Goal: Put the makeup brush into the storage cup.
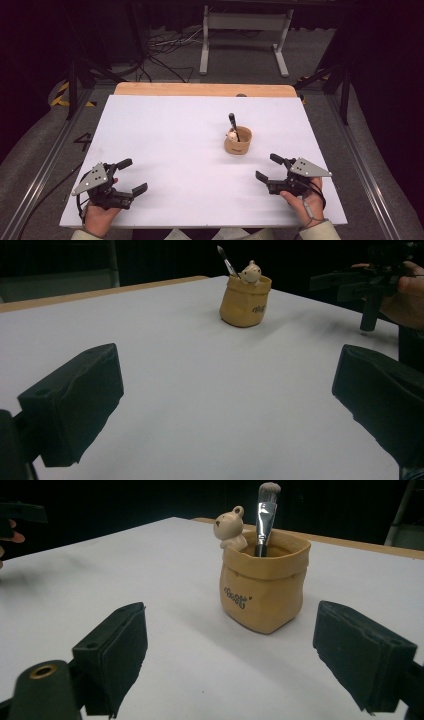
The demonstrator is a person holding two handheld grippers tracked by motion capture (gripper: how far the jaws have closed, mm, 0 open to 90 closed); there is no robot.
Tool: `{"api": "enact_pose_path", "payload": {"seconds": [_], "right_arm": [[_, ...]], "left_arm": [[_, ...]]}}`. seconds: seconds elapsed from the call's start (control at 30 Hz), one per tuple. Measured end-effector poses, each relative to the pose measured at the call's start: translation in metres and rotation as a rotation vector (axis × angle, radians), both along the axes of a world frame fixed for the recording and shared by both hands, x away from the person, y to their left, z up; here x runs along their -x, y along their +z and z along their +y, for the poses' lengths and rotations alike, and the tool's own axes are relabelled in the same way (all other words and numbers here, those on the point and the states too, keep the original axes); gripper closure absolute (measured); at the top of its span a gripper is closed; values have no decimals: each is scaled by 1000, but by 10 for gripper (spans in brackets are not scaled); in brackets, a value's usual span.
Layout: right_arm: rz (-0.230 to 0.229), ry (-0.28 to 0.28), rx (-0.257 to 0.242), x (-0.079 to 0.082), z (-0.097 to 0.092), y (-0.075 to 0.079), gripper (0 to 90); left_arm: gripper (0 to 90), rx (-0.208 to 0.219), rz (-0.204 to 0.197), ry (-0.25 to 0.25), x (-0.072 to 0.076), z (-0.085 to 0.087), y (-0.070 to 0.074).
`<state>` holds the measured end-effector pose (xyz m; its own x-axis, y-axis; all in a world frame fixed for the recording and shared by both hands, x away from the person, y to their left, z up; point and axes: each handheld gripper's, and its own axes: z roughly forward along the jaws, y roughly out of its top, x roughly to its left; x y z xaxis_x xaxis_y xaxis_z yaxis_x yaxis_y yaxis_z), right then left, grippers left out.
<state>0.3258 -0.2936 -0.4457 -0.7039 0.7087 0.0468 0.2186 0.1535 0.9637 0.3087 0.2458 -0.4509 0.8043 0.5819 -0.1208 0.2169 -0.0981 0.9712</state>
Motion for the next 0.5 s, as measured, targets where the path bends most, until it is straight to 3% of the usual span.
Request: {"api": "enact_pose_path", "payload": {"seconds": [0.2,0.5], "right_arm": [[-7,-39,-11,1,-2,-6,152],[12,-30,3,1,1,-10,151]], "left_arm": [[7,9,10,7,-3,0,-4],[7,12,10,3,-4,0,-5]]}}
